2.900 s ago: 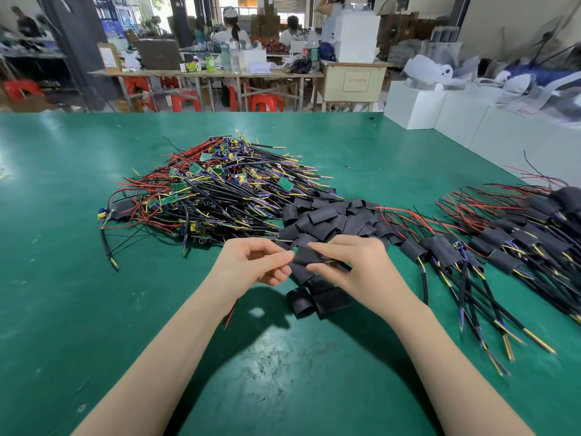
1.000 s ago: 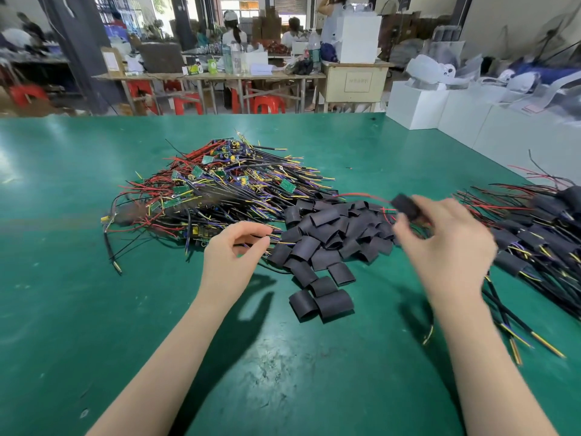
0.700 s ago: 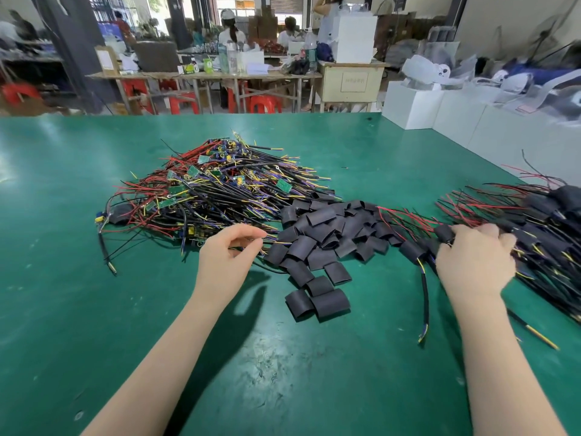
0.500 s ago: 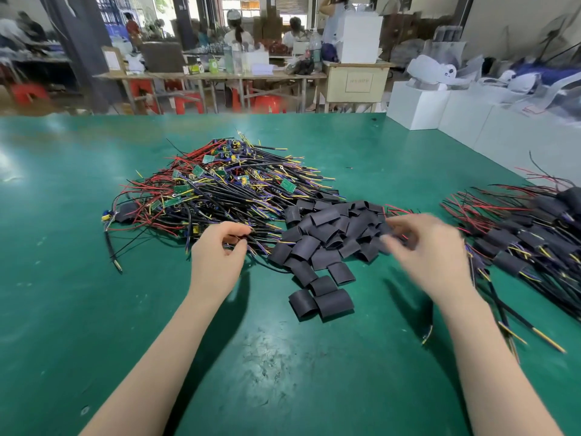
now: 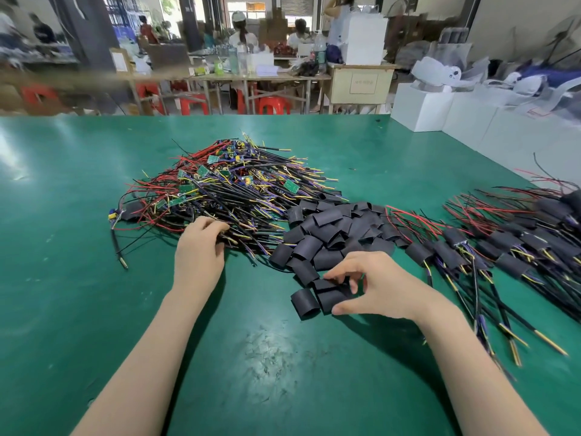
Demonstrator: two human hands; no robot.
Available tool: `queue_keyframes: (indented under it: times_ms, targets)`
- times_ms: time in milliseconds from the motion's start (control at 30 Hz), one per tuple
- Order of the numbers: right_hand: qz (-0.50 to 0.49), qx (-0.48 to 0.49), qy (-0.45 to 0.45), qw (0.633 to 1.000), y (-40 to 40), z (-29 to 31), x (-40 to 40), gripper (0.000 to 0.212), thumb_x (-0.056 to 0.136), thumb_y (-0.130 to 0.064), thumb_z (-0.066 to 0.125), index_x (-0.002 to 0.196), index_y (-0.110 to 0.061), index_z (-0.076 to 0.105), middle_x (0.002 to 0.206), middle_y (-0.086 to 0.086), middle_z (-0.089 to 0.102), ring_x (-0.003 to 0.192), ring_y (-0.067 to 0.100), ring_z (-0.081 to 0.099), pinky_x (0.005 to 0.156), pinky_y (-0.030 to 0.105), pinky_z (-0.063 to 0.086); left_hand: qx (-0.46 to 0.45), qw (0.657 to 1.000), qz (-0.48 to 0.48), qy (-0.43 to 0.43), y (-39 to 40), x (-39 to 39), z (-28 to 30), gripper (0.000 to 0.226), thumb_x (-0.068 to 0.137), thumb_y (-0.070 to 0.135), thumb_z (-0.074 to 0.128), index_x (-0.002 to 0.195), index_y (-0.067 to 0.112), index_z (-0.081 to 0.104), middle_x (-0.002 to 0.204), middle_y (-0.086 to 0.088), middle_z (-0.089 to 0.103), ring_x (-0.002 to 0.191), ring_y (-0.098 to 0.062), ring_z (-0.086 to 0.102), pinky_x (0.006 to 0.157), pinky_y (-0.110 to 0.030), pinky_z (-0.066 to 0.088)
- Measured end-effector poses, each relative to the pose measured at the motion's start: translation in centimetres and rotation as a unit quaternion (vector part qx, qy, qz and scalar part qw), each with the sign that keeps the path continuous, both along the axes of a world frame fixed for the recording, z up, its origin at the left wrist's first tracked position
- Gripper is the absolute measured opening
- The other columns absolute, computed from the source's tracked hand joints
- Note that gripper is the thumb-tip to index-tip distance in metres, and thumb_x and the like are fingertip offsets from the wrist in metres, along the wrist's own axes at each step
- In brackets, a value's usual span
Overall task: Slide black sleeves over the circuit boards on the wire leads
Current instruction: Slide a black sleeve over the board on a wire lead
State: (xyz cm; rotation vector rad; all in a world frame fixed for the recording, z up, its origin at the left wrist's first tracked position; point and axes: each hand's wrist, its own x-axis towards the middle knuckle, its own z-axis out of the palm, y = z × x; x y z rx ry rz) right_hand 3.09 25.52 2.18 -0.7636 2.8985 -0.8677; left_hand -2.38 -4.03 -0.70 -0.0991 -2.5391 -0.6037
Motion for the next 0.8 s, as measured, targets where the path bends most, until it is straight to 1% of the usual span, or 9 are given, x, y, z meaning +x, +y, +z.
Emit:
queue_keyframes:
  times_ms: [133, 200, 300, 367, 467, 567, 633, 733, 800]
  targets:
    - [-0.006, 0.006, 0.020, 1.000, -0.3, 0.0, 0.0, 0.043, 0.064, -0.039, 0.083, 0.105, -0.033, 0.072, 0.080, -0.004, 0.060, 0.064, 0.010, 0.057, 0.060, 0.019, 0.043, 0.014, 0.998, 0.017, 0.067, 0.3, 0.2, 0.6, 0.016, 0.080, -0.006, 0.069, 0.089, 0.005, 0.078, 0.088, -0.010, 0.073, 0.086, -0.031, 0.059, 0.079, -0.035, 0.045]
    - [-0.019, 0.008, 0.035, 0.999, -0.3, 0.1, -0.1, 0.043, 0.065, -0.040, 0.082, 0.106, -0.033, 0.071, 0.079, -0.006, 0.060, 0.064, 0.009, 0.057, 0.062, 0.022, 0.045, 0.036, 0.996, -0.001, 0.083, 0.1, 0.3, 0.9, 0.014, 0.081, -0.004, 0.070, 0.088, 0.005, 0.078, 0.086, -0.009, 0.073, 0.086, -0.029, 0.061, 0.078, -0.033, 0.044]
    - [-0.033, 0.036, 0.067, 0.997, -0.3, 0.1, 0.0, 0.045, 0.065, -0.044, 0.081, 0.108, -0.034, 0.070, 0.084, -0.009, 0.059, 0.071, 0.008, 0.056, 0.068, 0.023, 0.045, 0.087, 0.992, -0.031, 0.086, -0.1, 0.3, 1.1, 0.016, 0.081, 0.000, 0.071, 0.090, 0.009, 0.078, 0.087, -0.004, 0.074, 0.085, -0.025, 0.065, 0.080, -0.036, 0.052]
    - [-0.032, 0.029, 0.071, 0.997, -0.3, 0.1, 0.0, 0.044, 0.064, -0.044, 0.081, 0.105, -0.034, 0.070, 0.091, -0.009, 0.059, 0.073, 0.007, 0.054, 0.071, 0.027, 0.047, 0.150, 0.984, 0.013, 0.091, -0.2, 0.0, 1.1, 0.019, 0.080, 0.007, 0.070, 0.097, 0.015, 0.075, 0.094, 0.001, 0.070, 0.088, -0.022, 0.062, 0.083, -0.036, 0.050]
    - [-0.027, 0.020, 0.070, 0.997, -0.4, 0.1, 0.0, 0.038, 0.064, -0.039, 0.082, 0.100, -0.033, 0.071, 0.089, -0.010, 0.058, 0.071, 0.007, 0.054, 0.071, 0.029, 0.047, 0.188, 0.969, 0.123, 0.102, -1.2, -0.6, 0.6, 0.026, 0.082, 0.017, 0.070, 0.107, 0.011, 0.064, 0.106, -0.007, 0.060, 0.092, -0.025, 0.057, 0.081, -0.030, 0.040]
    - [-0.023, 0.024, 0.066, 0.997, -0.4, 0.0, 0.0, 0.035, 0.065, -0.036, 0.083, 0.097, -0.029, 0.072, 0.083, -0.009, 0.059, 0.070, 0.007, 0.054, 0.068, 0.026, 0.045, 0.224, 0.963, 0.146, 0.032, -2.3, -0.9, -0.1, 0.024, 0.085, 0.026, 0.071, 0.099, 0.007, 0.063, 0.089, -0.007, 0.065, 0.084, -0.027, 0.060, 0.078, -0.030, 0.039]
    - [-0.022, 0.024, 0.067, 0.997, -0.4, 0.0, -0.1, 0.032, 0.065, -0.035, 0.083, 0.094, -0.027, 0.073, 0.081, -0.009, 0.060, 0.069, 0.007, 0.056, 0.063, 0.022, 0.043, 0.251, 0.958, 0.135, 0.018, -2.6, -0.9, -0.3, 0.016, 0.087, 0.020, 0.069, 0.093, 0.006, 0.065, 0.080, -0.008, 0.067, 0.076, -0.025, 0.060, 0.076, -0.028, 0.041]
    - [-0.020, 0.016, 0.070, 0.997, -0.4, 0.0, -0.1, 0.026, 0.066, -0.034, 0.082, 0.089, -0.025, 0.074, 0.078, -0.008, 0.061, 0.067, 0.007, 0.056, 0.061, 0.021, 0.041, 0.266, 0.954, 0.129, 0.044, -2.8, -0.8, 0.3, 0.007, 0.087, 0.013, 0.068, 0.087, 0.006, 0.066, 0.078, -0.008, 0.068, 0.075, -0.025, 0.064, 0.077, -0.028, 0.046]
    - [-0.021, 0.014, 0.073, 0.997, -0.4, 0.0, -0.1, 0.025, 0.066, -0.033, 0.082, 0.088, -0.024, 0.073, 0.077, -0.009, 0.060, 0.067, 0.007, 0.056, 0.062, 0.022, 0.042, 0.274, 0.950, 0.132, 0.062, -2.6, -0.7, 0.9, 0.006, 0.086, 0.012, 0.068, 0.087, 0.005, 0.068, 0.078, -0.008, 0.068, 0.074, -0.022, 0.063, 0.075, -0.025, 0.043]
